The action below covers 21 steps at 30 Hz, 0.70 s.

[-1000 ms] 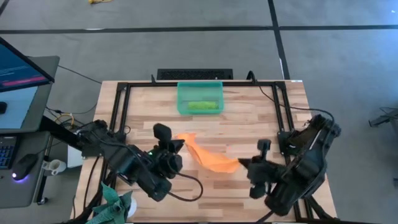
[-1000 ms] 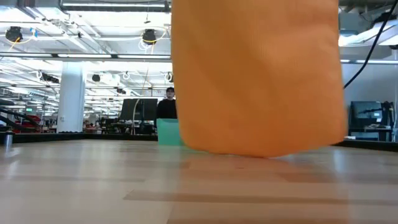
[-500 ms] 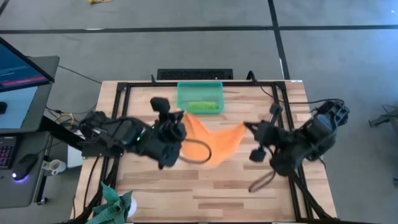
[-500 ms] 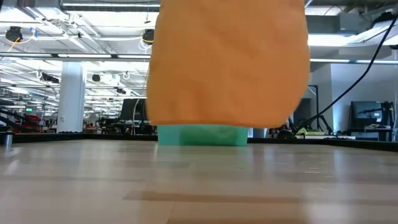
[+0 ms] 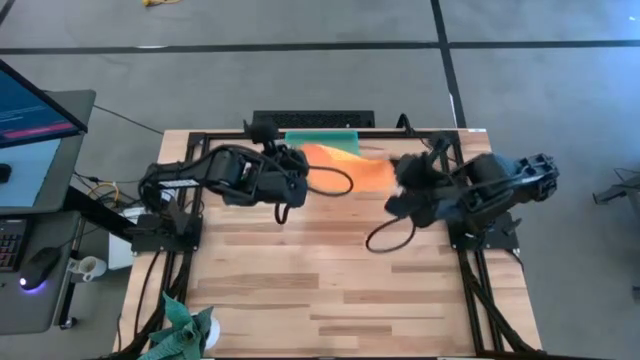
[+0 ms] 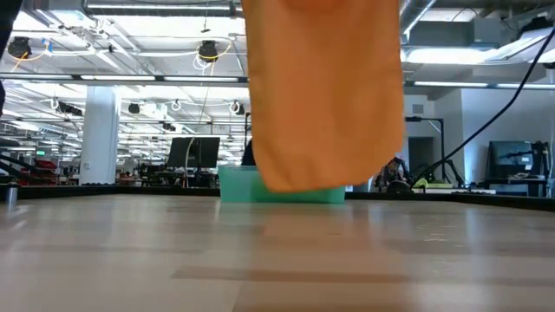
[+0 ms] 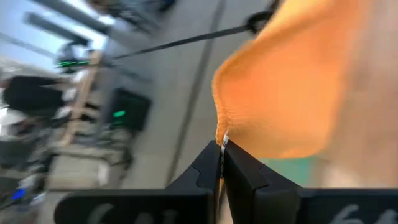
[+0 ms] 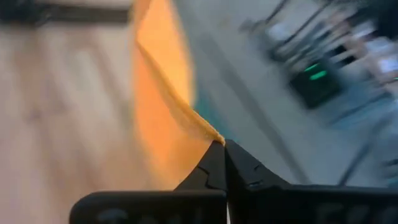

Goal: Roll microfiber towels into tight, uniform cylinder then place into a basket
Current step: Fold the orange towel

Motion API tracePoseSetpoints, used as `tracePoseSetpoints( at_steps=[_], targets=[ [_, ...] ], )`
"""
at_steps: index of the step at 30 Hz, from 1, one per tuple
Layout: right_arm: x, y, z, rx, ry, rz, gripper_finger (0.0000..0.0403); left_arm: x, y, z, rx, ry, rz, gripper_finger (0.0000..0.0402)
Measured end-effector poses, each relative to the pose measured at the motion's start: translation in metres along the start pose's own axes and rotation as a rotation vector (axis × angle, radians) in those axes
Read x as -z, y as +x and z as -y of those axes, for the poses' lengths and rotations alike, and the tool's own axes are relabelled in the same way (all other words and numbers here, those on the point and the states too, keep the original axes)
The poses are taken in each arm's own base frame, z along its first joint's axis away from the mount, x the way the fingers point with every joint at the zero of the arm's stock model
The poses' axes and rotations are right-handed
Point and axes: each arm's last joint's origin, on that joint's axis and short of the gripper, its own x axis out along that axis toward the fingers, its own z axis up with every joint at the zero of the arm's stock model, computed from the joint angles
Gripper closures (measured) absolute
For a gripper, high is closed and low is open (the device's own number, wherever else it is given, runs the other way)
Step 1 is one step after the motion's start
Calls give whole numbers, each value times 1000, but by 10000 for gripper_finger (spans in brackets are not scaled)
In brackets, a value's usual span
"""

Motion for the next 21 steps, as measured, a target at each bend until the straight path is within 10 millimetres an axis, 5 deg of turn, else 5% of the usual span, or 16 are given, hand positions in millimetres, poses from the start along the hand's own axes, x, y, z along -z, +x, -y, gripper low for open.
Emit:
tracePoseSetpoints(
  at_steps=[10, 21],
  targets=[
    [53, 18, -70, -260, 48, -336, 387, 7, -46, 59, 598, -44, -24, 398],
    [108, 12, -158, -565, 164, -327, 389, 47, -73, 146, 639, -4, -204, 398]
  ],
)
